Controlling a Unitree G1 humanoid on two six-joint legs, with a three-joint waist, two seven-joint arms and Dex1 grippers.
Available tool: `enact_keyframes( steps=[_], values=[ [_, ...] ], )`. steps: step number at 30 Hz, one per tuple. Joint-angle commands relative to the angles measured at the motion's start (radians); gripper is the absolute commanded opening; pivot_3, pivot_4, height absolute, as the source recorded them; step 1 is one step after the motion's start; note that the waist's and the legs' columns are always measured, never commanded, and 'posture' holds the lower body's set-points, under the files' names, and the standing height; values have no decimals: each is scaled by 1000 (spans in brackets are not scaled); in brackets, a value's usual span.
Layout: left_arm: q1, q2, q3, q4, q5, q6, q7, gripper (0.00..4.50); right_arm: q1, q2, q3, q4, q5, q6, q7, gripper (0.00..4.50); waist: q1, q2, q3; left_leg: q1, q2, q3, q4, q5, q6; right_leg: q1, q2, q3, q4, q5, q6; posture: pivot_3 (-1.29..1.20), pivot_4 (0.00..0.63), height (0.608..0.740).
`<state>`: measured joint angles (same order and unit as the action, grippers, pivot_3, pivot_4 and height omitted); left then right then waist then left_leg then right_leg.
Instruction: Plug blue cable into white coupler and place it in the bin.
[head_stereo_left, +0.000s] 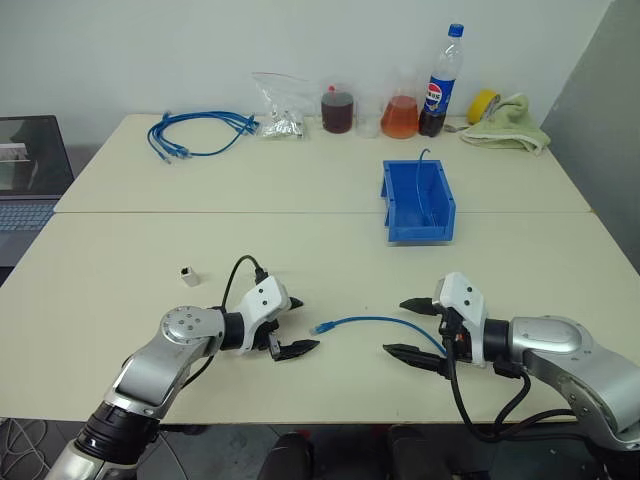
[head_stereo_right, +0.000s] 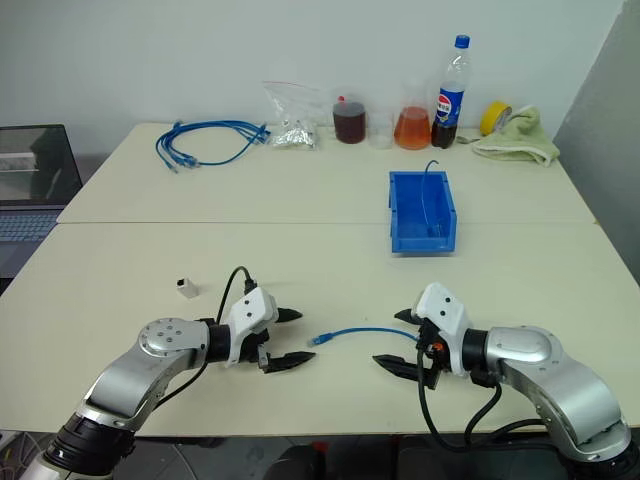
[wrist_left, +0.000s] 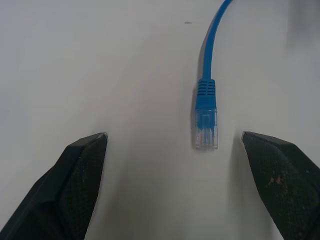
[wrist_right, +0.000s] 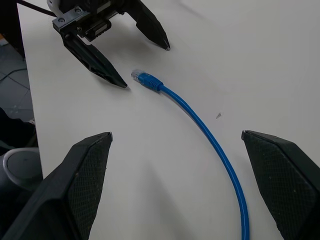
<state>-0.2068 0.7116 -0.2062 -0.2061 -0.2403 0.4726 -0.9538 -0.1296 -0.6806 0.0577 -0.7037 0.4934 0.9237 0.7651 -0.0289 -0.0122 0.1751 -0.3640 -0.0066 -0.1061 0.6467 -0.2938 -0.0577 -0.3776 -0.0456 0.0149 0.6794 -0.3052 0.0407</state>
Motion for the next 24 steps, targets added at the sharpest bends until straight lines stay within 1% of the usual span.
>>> enact_keyframes(
  steps=[1,5,10,12,13,15,17,18,21,22,23,24],
  values=[
    [0,-1,-45,-18,21,26,-13,4500,-4,-15,-30,-40,19,-7,-18,4411,0,0,0,0,0,0,0,0,0,0,0,0,0,0,0,0,150,740],
    [1,-21,-66,-43,21,62,-2,4500,-1,-21,-26,-40,20,-18,-26,4411,0,0,0,1,0,0,0,0,0,1,0,0,0,0,0,0,150,740],
    [19,-28,-108,-79,40,88,2,4500,37,-80,-26,-67,42,-55,34,4411,3,0,0,1,-1,0,0,0,0,3,-1,-1,-1,0,0,0,150,740],
    [21,-23,-126,-77,55,89,-1,4145,33,-92,-25,-58,37,-65,34,4500,3,0,-1,1,-1,0,0,0,0,3,-1,-1,-1,0,0,0,150,740],
    [23,-20,-135,-76,62,89,-3,4087,29,-95,-26,-54,38,-68,33,4500,3,0,-1,1,-1,0,0,0,0,3,-1,-1,-1,0,0,0,150,740],
    [26,-21,-148,-71,73,88,-6,3654,19,-95,-24,-48,40,-73,26,4500,3,0,-1,2,-1,0,0,0,0,4,-1,-1,-1,0,0,0,150,740],
    [27,-26,-155,-67,80,95,-5,3373,12,-94,-21,-46,41,-79,20,4500,3,0,-1,3,-1,0,0,0,0,4,-1,-1,-1,0,0,0,150,740],
    [28,-28,-156,-64,83,96,-3,3109,11,-94,-20,-46,42,-81,18,4500,3,0,-1,3,-1,0,0,0,0,4,-1,-1,-1,0,0,0,150,740],
    [42,-23,-163,-52,103,88,1,2537,20,-101,-24,-51,43,-93,19,4500,3,0,-2,2,-1,0,0,0,0,4,-1,-1,-1,0,0,0,150,740],
    [49,-19,-166,-47,111,81,1,2283,26,-106,-26,-52,40,-100,22,4500,3,0,-2,2,-1,0,0,0,0,4,-1,-1,-1,0,0,0,150,740],
    [54,-18,-167,-45,116,78,1,2161,32,-109,-28,-53,37,-107,24,4500,3,0,-2,3,-1,0,0,0,0,4,-1,-1,-1,0,0,0,150,740],
    [57,-19,-166,-42,120,75,2,1914,36,-112,-28,-52,33,-113,24,4500,3,1,-2,3,-1,0,0,0,0,4,-1,-1,-1,0,0,0,150,740]
  ],
)
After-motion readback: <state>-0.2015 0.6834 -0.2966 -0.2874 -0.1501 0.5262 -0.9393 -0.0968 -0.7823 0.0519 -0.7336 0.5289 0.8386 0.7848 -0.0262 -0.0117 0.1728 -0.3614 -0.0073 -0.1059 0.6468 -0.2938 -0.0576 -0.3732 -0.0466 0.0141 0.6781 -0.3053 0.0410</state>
